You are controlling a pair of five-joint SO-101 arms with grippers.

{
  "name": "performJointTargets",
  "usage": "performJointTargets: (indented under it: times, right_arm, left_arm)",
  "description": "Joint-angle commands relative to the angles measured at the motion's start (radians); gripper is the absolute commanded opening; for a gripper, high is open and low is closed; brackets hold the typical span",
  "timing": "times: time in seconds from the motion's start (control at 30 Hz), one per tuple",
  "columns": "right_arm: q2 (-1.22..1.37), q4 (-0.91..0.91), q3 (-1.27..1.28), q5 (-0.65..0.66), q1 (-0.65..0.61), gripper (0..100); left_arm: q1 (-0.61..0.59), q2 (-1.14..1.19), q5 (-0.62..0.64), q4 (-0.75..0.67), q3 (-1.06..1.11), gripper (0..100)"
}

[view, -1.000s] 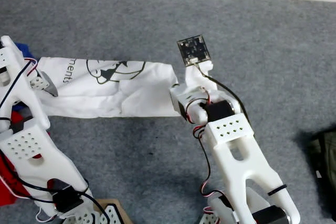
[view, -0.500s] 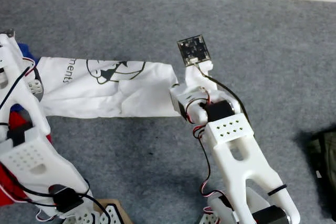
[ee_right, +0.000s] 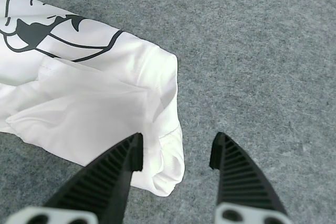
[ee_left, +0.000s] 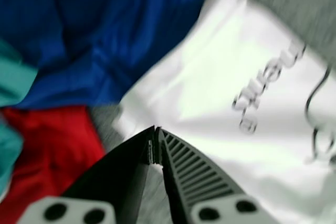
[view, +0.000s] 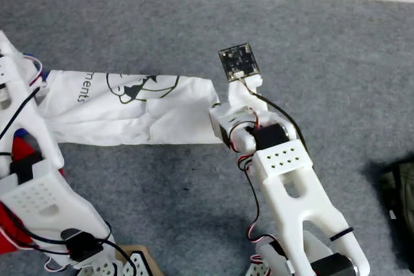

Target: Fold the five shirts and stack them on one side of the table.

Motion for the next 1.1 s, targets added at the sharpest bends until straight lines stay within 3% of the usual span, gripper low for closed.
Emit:
performJointTargets:
  times: [0.0,0.2,0.4,0.57,0.93,1.07]
  right_arm:
    - [-0.031,-0.018,-0.004,-0.005,-0.013,22.1]
    - [-0.031,-0.018,-0.004,-0.005,-0.013,22.1]
    - [-0.031,-0.018,-0.004,-0.005,-0.013,22.1]
    - [-0.031,-0.018,-0.004,-0.005,-0.013,22.1]
    - [-0.031,-0.018,-0.004,-0.005,-0.013,22.1]
    - [-0.031,-0.018,-0.004,-0.005,-0.013,22.1]
  left_arm:
    - [0.044,0.047,0.023,-0.058,-0.038,1]
    - [0.045,0.156,0.021,-0.054,-0.033,1]
    - [0.007,0.162,0.015,0.094,-0.039,1]
    - [-0.007,0.173,-0.127,0.184,-0.028,1]
    - [-0.041,0.163,-0.137,0.184,-0.024,1]
    - [-0.056,0.133,-0.132,0.192,-0.050,14]
